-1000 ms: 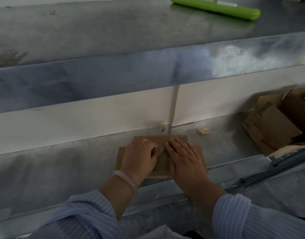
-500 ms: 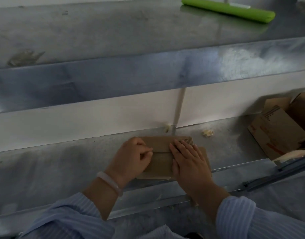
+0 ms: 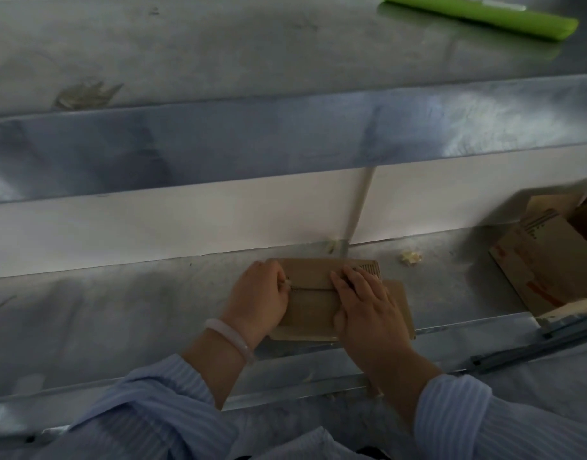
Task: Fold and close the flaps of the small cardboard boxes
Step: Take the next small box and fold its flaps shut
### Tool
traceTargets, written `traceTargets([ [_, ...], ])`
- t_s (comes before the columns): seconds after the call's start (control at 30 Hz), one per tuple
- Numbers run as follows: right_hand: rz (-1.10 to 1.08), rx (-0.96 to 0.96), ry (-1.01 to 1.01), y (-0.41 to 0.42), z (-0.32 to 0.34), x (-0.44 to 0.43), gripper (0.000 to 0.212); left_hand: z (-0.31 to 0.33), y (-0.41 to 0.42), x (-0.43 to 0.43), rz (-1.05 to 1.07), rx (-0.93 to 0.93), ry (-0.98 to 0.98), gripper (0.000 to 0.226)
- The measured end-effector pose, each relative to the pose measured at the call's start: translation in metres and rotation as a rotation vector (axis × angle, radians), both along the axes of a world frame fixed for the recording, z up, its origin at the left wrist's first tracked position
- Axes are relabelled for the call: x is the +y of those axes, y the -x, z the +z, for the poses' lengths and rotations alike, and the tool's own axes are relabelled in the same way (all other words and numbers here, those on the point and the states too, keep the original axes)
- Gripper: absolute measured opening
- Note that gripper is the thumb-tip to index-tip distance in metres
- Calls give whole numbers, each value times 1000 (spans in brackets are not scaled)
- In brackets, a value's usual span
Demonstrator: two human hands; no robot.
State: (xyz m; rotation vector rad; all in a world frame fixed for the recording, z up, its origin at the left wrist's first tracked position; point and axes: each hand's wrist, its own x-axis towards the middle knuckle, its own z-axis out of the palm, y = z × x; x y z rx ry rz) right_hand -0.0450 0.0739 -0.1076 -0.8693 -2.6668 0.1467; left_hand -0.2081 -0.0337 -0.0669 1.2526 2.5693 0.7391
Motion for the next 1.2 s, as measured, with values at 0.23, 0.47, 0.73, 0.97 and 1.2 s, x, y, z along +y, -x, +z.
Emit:
traceTargets([
  [0.23, -28, -37, 8, 1, -2, -2, 55, -3, 16, -22, 77, -6, -117, 13],
  [0.47, -61, -40, 19, 8, -1, -4, 53, -9, 33, -40, 56, 177, -105, 29],
  [0.73, -64, -39, 1, 9, -3, -5, 54, -4, 44, -53, 66, -214, -181, 26],
  [0.97, -60, -21, -7, 9, -5, -4, 55, -14, 29, -42, 200, -304, -264, 28],
  [1.2, -63, -11, -1, 8, -4, -4, 54, -14, 24, -40, -144, 27, -184, 39],
])
